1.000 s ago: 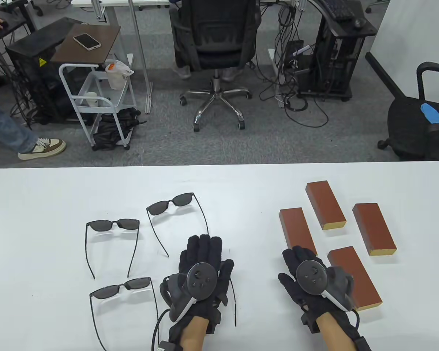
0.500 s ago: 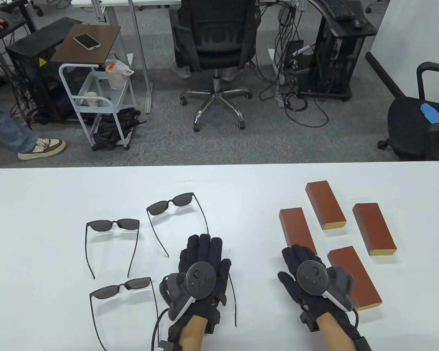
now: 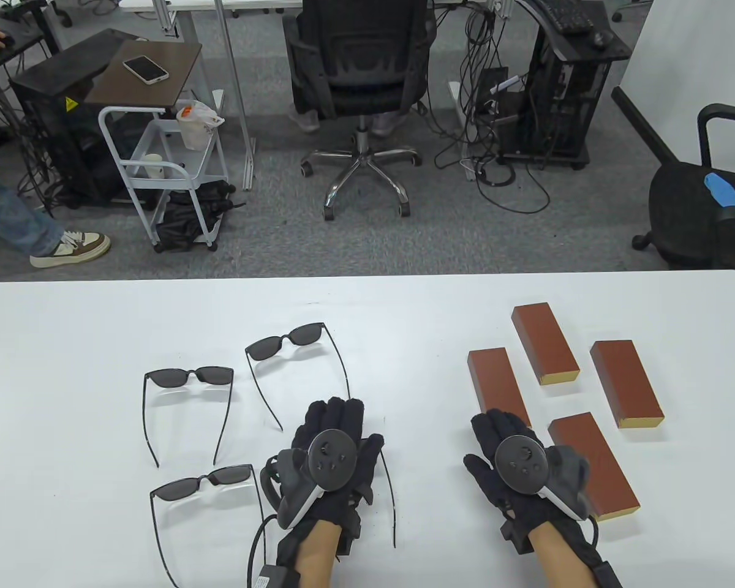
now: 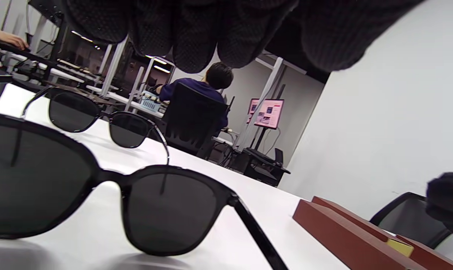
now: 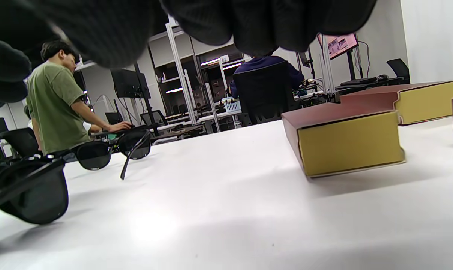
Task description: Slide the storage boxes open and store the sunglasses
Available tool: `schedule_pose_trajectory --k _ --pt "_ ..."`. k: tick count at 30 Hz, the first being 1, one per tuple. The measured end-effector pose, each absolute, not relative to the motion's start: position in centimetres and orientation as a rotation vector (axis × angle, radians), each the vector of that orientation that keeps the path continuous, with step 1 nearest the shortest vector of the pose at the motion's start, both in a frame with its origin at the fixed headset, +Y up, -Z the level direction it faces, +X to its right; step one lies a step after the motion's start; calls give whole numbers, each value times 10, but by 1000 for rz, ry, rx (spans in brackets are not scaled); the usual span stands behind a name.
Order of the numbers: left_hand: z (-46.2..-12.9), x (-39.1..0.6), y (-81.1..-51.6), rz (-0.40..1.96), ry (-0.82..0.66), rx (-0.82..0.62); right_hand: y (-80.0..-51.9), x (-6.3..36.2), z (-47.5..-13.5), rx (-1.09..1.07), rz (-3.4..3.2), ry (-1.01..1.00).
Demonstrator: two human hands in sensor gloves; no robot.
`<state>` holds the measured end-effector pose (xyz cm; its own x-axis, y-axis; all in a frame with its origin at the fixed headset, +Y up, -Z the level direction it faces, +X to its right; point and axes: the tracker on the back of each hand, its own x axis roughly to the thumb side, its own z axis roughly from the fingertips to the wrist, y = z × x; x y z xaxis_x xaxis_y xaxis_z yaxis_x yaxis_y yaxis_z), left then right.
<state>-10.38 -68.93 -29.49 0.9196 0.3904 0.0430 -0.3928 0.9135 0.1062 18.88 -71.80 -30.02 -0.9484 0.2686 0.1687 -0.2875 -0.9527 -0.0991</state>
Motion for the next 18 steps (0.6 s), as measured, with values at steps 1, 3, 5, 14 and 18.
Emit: schedule_pose_trajectory --k 1,3,5,14,18 --pt "-296 -106 -690 402 -9 108 -718 188 -300 231 2852 -169" --pt "-300 -111 -689 375 24 87 -718 186 -300 242 2857 -168" --pt "-303 -119 -688 287 48 47 -716 184 -299 254 2838 -180" --pt "-321 -131 -699 -148 24 -148 -715 185 -299 256 2839 -172" --pt "-322 -123 -711 -276 -12 -144 -714 184 -299 256 2841 -172"
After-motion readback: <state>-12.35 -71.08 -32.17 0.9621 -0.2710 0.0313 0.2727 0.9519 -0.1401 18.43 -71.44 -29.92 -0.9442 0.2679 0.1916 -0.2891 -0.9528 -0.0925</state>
